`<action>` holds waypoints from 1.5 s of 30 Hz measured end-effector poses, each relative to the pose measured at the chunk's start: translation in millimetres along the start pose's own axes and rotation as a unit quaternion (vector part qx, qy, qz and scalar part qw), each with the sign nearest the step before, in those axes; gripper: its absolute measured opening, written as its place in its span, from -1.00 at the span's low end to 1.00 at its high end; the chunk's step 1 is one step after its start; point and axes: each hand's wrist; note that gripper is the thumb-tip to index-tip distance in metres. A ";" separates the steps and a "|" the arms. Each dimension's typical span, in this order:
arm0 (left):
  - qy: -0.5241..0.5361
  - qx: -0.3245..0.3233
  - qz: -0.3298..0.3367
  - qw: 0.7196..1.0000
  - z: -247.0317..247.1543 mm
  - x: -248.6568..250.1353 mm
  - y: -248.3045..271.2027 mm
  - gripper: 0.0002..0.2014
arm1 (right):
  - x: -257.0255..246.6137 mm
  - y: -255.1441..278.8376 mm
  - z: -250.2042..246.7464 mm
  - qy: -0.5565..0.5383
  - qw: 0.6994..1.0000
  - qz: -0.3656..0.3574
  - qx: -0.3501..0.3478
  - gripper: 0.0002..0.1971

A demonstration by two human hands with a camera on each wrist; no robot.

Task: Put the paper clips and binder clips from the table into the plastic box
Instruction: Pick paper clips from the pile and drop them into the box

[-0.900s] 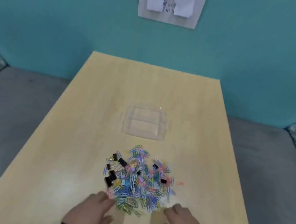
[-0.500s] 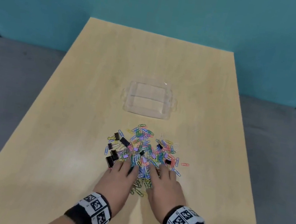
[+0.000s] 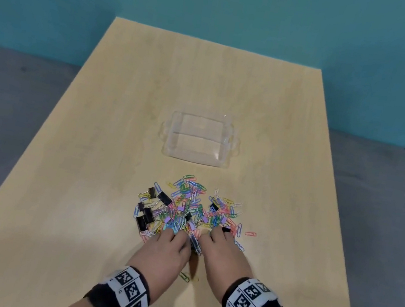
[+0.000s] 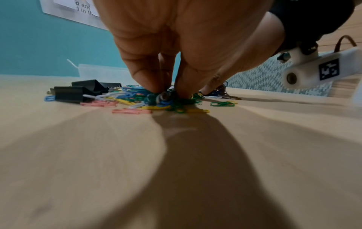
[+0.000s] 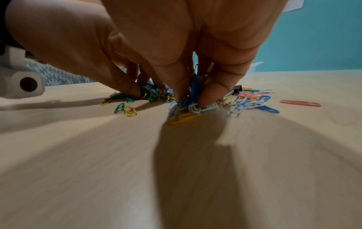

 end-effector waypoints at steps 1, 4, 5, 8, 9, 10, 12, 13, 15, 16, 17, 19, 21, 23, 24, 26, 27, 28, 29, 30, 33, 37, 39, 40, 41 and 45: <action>0.001 -0.004 0.004 1.000 -1.1 -0.5 -0.1 -0.62 | 0.3 -0.1 -2.2 -0.007 1.000 -0.004 0.000 -0.53; 0.011 -0.019 0.017 1.000 -2.2 -3.8 -1.2 -0.66 | 2.8 -1.5 -3.0 -0.035 0.999 -0.006 -0.002 -0.58; 0.019 -0.030 0.018 0.999 -3.2 -4.8 -1.7 -0.65 | 4.3 -2.1 -2.3 -0.047 0.999 0.000 -0.002 -0.64; 0.056 -0.059 0.009 0.997 -5.7 -7.6 -4.0 -0.59 | 8.7 -3.7 -2.7 -0.094 0.995 0.034 0.007 -0.89; 0.078 -0.063 -0.005 0.995 -6.4 -9.0 -4.8 -0.57 | 10.0 -4.5 -5.5 -0.120 0.991 0.050 0.010 -0.95; 0.112 -0.066 -0.026 0.991 -7.5 -11.1 -5.6 -0.56 | 11.9 -5.1 -8.4 -0.147 0.987 0.066 0.016 -0.99; 0.201 -0.054 -0.076 0.975 -13.1 -14.5 -8.0 -0.64 | 15.0 -5.9 -16.9 -0.210 0.972 0.099 0.029 -0.98; 0.253 -0.039 -0.105 0.961 -16.4 -17.5 -9.3 -0.76 | 16.3 -7.0 -21.8 -0.261 0.958 0.116 0.032 -0.97; 0.364 -0.035 -0.153 0.918 -32.2 -23.8 -15.1 -0.90 | 18.1 -10.5 -33.5 -0.399 0.904 0.154 0.023 -0.92; 0.427 -0.034 -0.177 0.886 -41.2 -28.1 -19.9 -0.90 | 20.2 -13.6 -40.0 -0.457 0.874 0.165 0.011 -0.89; 0.494 -0.042 -0.207 0.844 -50.2 -33.8 -25.8 -0.87 | 22.3 -18.3 -47.7 -0.494 0.853 0.167 0.005 -0.87; 0.609 -0.060 -0.259 0.748 -66.8 -49.0 -43.4 -0.82 | 26.1 -34.1 -68.0 -0.537 0.828 0.159 0.021 -0.88; 0.631 -0.039 -0.297 0.716 -77.6 -70.7 -68.9 -0.84 | 31.9 -60.6 -88.4 -0.565 0.807 0.159 0.062 -0.88; 0.629 0.009 -0.328 0.705 -84.6 -92.3 -100.7 -0.84 | 38.6 -94.6 -106.5 -0.573 0.795 0.172 0.106 -0.86; 0.630 0.032 -0.342 0.697 -85.8 -101.4 -117.4 -0.84 | 41.8 -112.3 -113.2 -0.575 0.787 0.180 0.129 -0.84; 0.625 0.066 -0.364 0.687 -86.6 -113.5 -147.2 -0.83 | 46.5 -143.7 -124.5 -0.564 0.784 0.196 0.167 -0.80; 0.618 0.074 -0.371 0.689 -87.1 -116.6 -158.7 -0.84 | 47.7 -155.4 -128.6 -0.549 0.790 0.207 0.179 -0.80; 0.612 0.077 -0.376 0.691 -86.7 -118.0 -167.9 -0.84 | 48.1 -164.6 -130.9 -0.533 0.797 0.218 0.184 -0.80; 0.608 0.077 -0.378 0.694 -85.7 -118.8 -174.4 -0.84 | 48.5 -171.4 -131.4 -0.522 0.801 0.228 0.183 -0.82; 0.608 0.075 -0.377 0.695 -85.1 -119.5 -179.0 -0.84 | 48.5 -176.5 -131.9 -0.519 0.802 0.234 0.182 -0.86; 0.614 0.049 -0.371 0.695 -82.1 -121.3 -178.6 -0.90 | 45.5 -176.9 -133.2 -0.543 0.791 0.226 0.169 -0.95; 0.607 0.059 -0.353 0.709 -77.5 -122.8 -144.6 -0.85 | 46.1 -133.7 -130.6 -0.542 0.801 0.189 0.168 -0.83; 0.554 0.060 -0.328 0.763 -72.0 -115.7 -111.2 -0.85 | 47.5 -95.8 -119.8 -0.472 0.852 0.153 0.167 -0.82; 0.512 0.055 -0.307 0.800 -66.8 -108.0 -90.2 -0.84 | 50.1 -75.6 -109.5 -0.425 0.881 0.138 0.153 -0.81; 0.466 0.050 -0.277 0.839 -60.7 -98.4 -67.7 -0.84 | 53.6 -55.0 -97.0 -0.378 0.906 0.131 0.136 -0.80; 0.304 0.014 -0.130 0.944 -33.1 -48.8 19.0 -0.76 | 66.5 21.4 -38.1 -0.171 0.968 0.115 0.143 -0.68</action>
Point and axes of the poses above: each hand's wrist, its own y-axis away from the middle knuckle, its own z-axis out of the palm, x = y × z, and after that the axes turned 7 degrees about -z, right-handed
